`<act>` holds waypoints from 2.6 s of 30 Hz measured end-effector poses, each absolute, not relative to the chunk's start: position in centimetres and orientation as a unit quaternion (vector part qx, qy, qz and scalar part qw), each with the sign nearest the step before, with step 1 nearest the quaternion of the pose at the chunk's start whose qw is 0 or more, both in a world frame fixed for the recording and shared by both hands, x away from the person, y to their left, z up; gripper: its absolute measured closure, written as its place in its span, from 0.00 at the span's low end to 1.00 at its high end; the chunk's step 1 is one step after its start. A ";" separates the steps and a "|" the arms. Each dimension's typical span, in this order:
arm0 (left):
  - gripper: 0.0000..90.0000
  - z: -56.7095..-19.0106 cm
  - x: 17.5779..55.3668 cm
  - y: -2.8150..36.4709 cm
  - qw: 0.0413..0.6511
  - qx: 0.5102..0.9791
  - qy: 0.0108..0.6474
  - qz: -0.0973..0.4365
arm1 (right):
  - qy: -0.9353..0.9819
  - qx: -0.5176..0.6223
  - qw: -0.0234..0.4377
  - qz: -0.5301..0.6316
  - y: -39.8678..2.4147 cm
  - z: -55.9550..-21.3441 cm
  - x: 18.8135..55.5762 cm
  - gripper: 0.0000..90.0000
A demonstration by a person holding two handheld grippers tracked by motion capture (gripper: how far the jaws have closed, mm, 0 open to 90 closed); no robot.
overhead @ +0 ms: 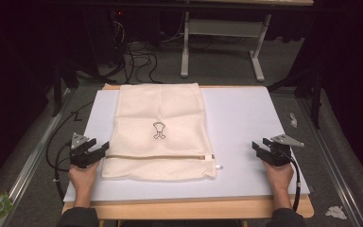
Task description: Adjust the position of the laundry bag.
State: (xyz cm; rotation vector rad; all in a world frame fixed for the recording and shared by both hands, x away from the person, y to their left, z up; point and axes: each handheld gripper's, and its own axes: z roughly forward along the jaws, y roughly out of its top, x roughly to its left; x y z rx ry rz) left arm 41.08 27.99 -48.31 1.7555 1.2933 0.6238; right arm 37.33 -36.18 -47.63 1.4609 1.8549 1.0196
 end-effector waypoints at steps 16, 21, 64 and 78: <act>0.40 -48.3 41.1 27.9 0.418 0.703 0.518 0.253 | 0.687 0.551 0.283 0.381 -36.3 -47.6 37.3 0.54; 0.38 -48.3 41.0 28.0 0.425 0.699 0.516 0.253 | 0.682 0.557 0.285 0.379 -36.3 -47.6 37.3 0.54; 0.38 -46.3 41.9 27.5 0.423 0.713 0.516 0.216 | 0.670 0.564 0.252 0.412 -35.7 -46.1 37.9 0.43; 0.37 -45.6 42.9 25.8 0.404 0.734 0.514 0.186 | 0.698 0.550 0.195 0.415 -33.4 -45.6 39.1 0.55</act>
